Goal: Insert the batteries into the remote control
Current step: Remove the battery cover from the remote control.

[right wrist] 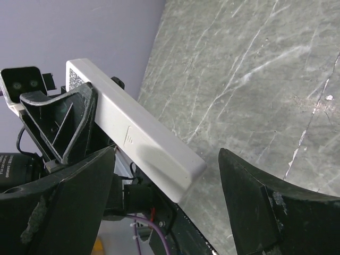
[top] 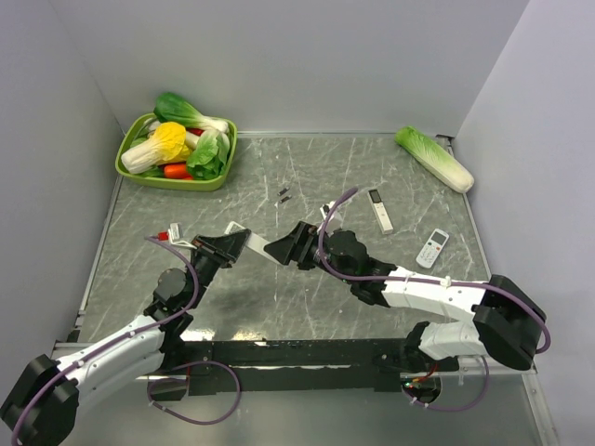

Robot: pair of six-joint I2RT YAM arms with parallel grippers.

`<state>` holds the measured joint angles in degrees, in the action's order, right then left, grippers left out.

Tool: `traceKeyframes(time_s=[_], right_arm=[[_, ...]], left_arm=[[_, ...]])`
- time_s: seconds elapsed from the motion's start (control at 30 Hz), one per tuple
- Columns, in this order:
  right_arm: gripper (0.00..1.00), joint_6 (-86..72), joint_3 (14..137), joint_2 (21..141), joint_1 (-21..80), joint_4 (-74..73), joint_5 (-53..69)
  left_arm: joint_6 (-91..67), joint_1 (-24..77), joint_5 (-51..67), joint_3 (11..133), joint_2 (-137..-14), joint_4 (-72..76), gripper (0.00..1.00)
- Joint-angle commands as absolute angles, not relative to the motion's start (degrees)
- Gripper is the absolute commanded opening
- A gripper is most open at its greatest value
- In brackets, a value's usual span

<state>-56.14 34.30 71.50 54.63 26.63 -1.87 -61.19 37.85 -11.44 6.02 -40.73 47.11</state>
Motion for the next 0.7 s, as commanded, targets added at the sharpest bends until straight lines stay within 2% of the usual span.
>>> traceKeyframes(time_s=[0.0,0.47,0.53,0.67], right_arm=[[0.83,-57.13,37.35,72.24,55.28,29.09,-2.28],[0.77,-58.36,38.76,75.15,55.55,29.97,-2.02],[0.72,-58.62,38.58,75.32,55.63,30.23,-2.02],[0.57,-59.15,37.88,75.67,55.55,30.94,-2.29]], left_arm=[[-61.00,37.88,-11.51,6.59,-39.82,51.15,0.01],[-59.33,38.58,-11.25,6.42,-39.90,53.26,0.01],[-59.24,38.50,-11.42,6.33,-39.46,53.00,0.02],[-58.54,38.58,-11.43,6.24,-38.15,52.82,0.01]])
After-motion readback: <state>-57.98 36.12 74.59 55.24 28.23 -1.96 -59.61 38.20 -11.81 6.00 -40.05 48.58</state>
